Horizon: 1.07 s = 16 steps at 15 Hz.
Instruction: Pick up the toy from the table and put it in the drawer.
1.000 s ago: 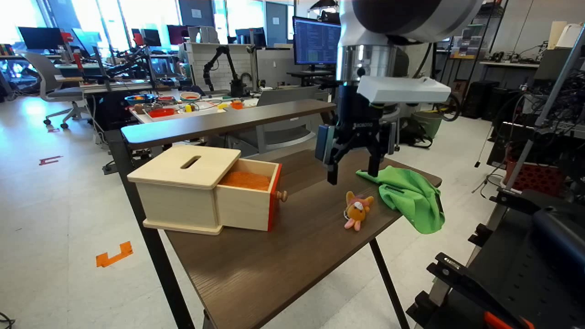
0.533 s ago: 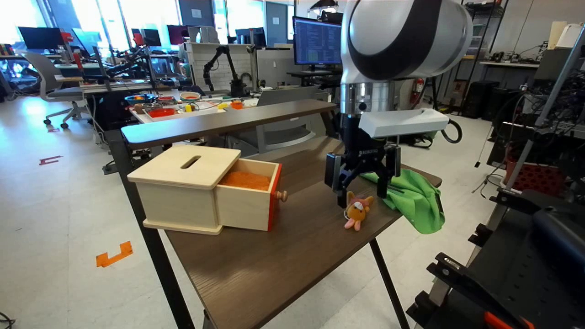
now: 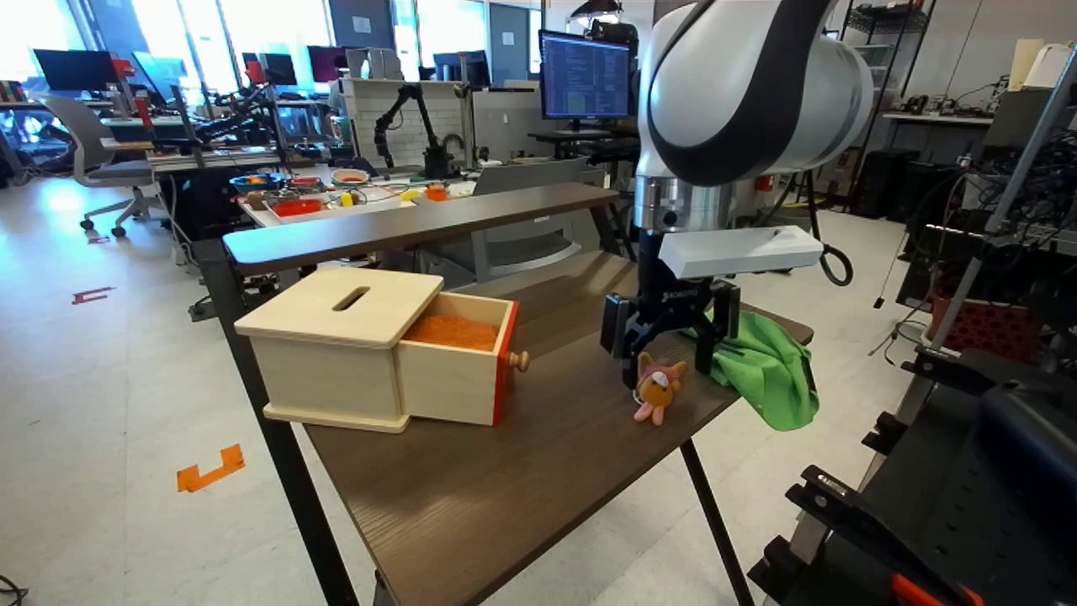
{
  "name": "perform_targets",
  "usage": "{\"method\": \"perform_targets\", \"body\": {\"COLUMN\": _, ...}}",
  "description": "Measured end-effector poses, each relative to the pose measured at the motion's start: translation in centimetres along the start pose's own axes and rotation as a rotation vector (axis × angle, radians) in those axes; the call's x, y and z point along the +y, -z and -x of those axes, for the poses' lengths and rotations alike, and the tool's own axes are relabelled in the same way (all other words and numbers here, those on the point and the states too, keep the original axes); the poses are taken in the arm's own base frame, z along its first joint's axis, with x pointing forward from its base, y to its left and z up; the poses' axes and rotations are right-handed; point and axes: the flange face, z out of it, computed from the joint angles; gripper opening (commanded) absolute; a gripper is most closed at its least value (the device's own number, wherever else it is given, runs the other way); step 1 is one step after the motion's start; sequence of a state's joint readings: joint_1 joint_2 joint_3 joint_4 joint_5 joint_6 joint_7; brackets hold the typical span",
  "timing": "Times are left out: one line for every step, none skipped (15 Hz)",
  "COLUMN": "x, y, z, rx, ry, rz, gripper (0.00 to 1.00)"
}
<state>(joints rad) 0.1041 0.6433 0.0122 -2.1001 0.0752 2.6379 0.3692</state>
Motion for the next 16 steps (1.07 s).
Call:
{"method": "perform_targets", "body": {"x": -0.1, "y": -0.1, "z": -0.1, "rx": 0.014, "ry": -0.008, "rz": -0.012, "gripper": 0.72}}
{"method": "perform_targets", "body": {"x": -0.2, "y": -0.3, "z": -0.2, "rx": 0.024, "ry": -0.012, "rz": -0.021, "gripper": 0.66}}
{"method": "perform_targets", "body": {"x": -0.4, "y": -0.6, "z": -0.2, "rx": 0.031, "ry": -0.014, "rz": -0.03, "gripper": 0.56}}
{"method": "perform_targets", "body": {"x": -0.7, "y": -0.9, "z": -0.1, "rx": 0.033, "ry": -0.012, "rz": -0.035, "gripper": 0.49}}
{"method": "perform_targets", "body": {"x": -0.9, "y": -1.2, "z": 0.0, "rx": 0.033, "ry": -0.01, "rz": -0.038, "gripper": 0.42}}
{"method": "perform_targets", "body": {"x": -1.1, "y": -1.5, "z": 0.0, "rx": 0.029, "ry": -0.007, "rz": -0.038, "gripper": 0.34}}
{"method": "perform_targets", "body": {"x": -1.1, "y": -1.6, "z": 0.0, "rx": 0.027, "ry": -0.008, "rz": -0.039, "gripper": 0.28}}
{"method": "perform_targets", "body": {"x": -0.9, "y": -1.5, "z": -0.1, "rx": 0.027, "ry": -0.012, "rz": -0.04, "gripper": 0.2}}
{"method": "perform_targets", "body": {"x": -0.7, "y": -1.5, "z": -0.2, "rx": 0.025, "ry": -0.019, "rz": -0.045, "gripper": 0.14}}
{"method": "perform_targets", "body": {"x": -0.4, "y": -1.4, "z": -0.4, "rx": 0.025, "ry": -0.023, "rz": -0.05, "gripper": 0.05}}
{"method": "perform_targets", "body": {"x": -0.2, "y": -1.3, "z": -0.5, "rx": 0.025, "ry": -0.028, "rz": -0.055, "gripper": 0.01}}
{"method": "perform_targets", "body": {"x": -0.2, "y": -1.1, "z": -0.6, "rx": 0.027, "ry": -0.031, "rz": -0.063, "gripper": 0.02}}
{"method": "perform_targets", "body": {"x": -0.4, "y": -0.8, "z": -0.7, "rx": 0.032, "ry": -0.032, "rz": -0.07, "gripper": 0.05}}
{"method": "perform_targets", "body": {"x": -0.7, "y": -0.4, "z": -0.9, "rx": 0.038, "ry": -0.031, "rz": -0.078, "gripper": 0.02}}
{"method": "perform_targets", "body": {"x": -1.1, "y": 0.2, "z": -1.0, "rx": 0.046, "ry": -0.028, "rz": -0.086, "gripper": 0.03}}
{"method": "perform_targets", "body": {"x": -1.5, "y": 0.9, "z": -1.0, "rx": 0.056, "ry": -0.022, "rz": -0.095, "gripper": 0.04}}
